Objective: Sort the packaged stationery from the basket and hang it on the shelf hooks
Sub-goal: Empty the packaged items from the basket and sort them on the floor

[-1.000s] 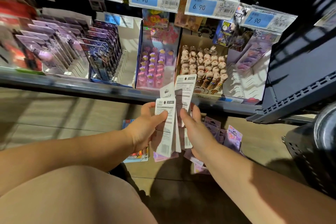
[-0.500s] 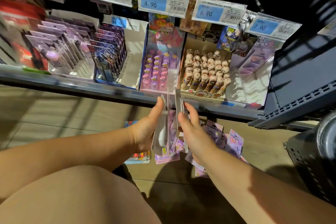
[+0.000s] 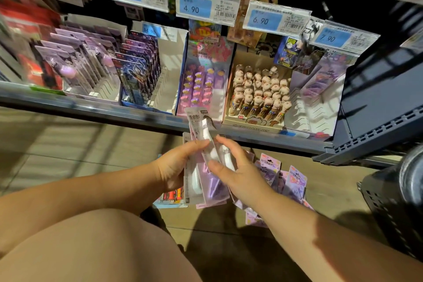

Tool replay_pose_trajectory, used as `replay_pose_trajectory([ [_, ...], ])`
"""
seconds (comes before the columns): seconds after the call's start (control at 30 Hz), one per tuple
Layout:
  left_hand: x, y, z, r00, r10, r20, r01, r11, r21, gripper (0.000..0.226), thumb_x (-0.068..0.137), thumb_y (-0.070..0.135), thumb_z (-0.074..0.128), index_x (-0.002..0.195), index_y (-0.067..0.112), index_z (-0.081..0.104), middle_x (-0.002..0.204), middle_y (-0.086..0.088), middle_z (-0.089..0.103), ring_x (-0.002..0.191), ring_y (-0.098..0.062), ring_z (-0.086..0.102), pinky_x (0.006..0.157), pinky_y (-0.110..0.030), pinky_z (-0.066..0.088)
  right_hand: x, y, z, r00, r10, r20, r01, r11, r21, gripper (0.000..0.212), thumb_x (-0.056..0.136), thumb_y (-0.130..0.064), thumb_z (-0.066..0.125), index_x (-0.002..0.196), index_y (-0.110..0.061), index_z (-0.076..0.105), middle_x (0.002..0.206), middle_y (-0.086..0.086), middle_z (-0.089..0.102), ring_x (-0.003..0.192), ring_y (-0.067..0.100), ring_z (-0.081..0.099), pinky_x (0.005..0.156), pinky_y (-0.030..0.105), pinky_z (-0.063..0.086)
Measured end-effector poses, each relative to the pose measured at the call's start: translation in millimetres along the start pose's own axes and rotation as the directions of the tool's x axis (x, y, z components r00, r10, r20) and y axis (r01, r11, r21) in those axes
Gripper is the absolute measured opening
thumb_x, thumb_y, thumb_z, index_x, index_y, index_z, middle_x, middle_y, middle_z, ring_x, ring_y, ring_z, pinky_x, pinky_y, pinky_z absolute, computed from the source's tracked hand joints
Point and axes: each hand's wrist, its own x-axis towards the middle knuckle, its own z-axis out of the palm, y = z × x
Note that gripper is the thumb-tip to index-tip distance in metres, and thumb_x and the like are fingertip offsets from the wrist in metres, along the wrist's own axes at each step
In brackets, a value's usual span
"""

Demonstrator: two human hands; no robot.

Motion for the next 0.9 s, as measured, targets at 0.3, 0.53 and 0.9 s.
replay_pose_trajectory([
  [0.3,1,4,-5,0.998,-0.068,0.008,0.068,0.990,-0.122,0.037,0.071,0.014,0.057,0.104,0.004,0.066,0.088,-0.018,0.073,0.072,-0.028,0.071,0.070,-0.038,0.061,0,-8,-1,1.000,-0.001,0.021,0.000,0.997,0.072,0.055,0.080,-0.060,0.053,0.129,-0.047,0.031,0.129,-0.015,0.046,0.120,0.005,0.045,0.082,0.002,0.037],
  [0.53,1,3,-12,0.986,-0.153,0.069,0.160,0.981,-0.112,0.043,0.071,0.016,0.064,0.112,0.003,0.064,0.095,-0.018,0.071,0.079,-0.029,0.071,0.078,-0.040,0.060,8,-3,2,0.989,0.144,-0.022,-0.127,0.924,0.360,0.053,0.095,-0.034,0.057,0.143,-0.027,0.036,0.121,-0.010,0.062,0.114,0.013,0.059,0.103,0.031,0.043],
  [0.9,-2,2,-18,0.926,-0.131,0.354,0.164,0.984,-0.068,0.053,0.063,0.020,0.090,0.112,0.009,0.073,0.108,-0.016,0.071,0.097,-0.028,0.071,0.088,-0.040,0.057,10,-10,0,0.959,0.276,0.066,-0.249,0.705,0.664,0.049,0.069,-0.024,0.072,0.114,-0.006,0.062,0.097,0.013,0.074,0.082,0.026,0.072,0.064,0.035,0.056],
])
